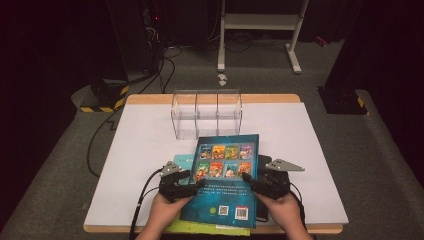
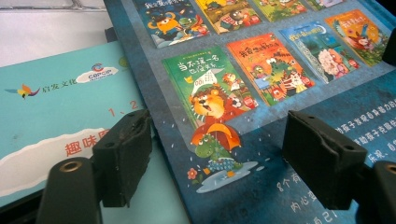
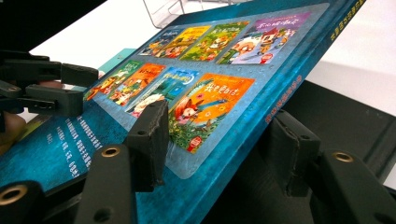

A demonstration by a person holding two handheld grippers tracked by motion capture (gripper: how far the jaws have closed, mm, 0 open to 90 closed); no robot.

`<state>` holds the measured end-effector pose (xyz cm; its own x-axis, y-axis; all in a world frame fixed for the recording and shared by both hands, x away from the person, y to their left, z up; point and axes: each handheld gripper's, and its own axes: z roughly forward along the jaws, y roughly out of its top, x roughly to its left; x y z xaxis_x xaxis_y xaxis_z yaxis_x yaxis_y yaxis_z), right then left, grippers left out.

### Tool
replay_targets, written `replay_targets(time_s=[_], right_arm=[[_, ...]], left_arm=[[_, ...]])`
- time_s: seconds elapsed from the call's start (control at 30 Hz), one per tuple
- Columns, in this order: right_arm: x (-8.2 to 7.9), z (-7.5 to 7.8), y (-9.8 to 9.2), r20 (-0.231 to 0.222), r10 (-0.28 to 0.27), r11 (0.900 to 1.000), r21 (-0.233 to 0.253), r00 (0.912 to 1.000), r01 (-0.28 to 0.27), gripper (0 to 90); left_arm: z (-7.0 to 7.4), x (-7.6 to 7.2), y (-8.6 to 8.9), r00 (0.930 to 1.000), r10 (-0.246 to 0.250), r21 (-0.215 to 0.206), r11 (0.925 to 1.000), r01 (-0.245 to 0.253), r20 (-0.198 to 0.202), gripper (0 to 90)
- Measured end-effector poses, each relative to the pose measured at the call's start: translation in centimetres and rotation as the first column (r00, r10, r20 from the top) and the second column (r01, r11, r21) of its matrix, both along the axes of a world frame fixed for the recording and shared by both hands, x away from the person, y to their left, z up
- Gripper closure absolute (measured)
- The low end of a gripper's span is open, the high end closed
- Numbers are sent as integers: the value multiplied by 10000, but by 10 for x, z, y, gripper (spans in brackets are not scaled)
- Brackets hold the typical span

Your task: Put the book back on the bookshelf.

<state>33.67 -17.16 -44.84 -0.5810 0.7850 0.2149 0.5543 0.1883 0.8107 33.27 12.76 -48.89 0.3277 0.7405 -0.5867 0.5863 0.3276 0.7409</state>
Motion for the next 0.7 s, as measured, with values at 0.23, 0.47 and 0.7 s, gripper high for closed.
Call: replay_targets(time_s=[0.23,0.47,0.7], right_arm=[[-4,2,1,496,135,9999,-63,9987,-132,443],[-7,4,1,873,221,9997,-91,9959,-214,444],[-9,6,2,1187,274,9996,-126,9926,-261,444]], left_arm=[[1,3,1,9998,118,-165,9998,-121,-175,179],[1,5,3,9992,102,-432,9990,-119,-393,148],[4,9,7,9969,-111,-699,9975,57,-773,134]])
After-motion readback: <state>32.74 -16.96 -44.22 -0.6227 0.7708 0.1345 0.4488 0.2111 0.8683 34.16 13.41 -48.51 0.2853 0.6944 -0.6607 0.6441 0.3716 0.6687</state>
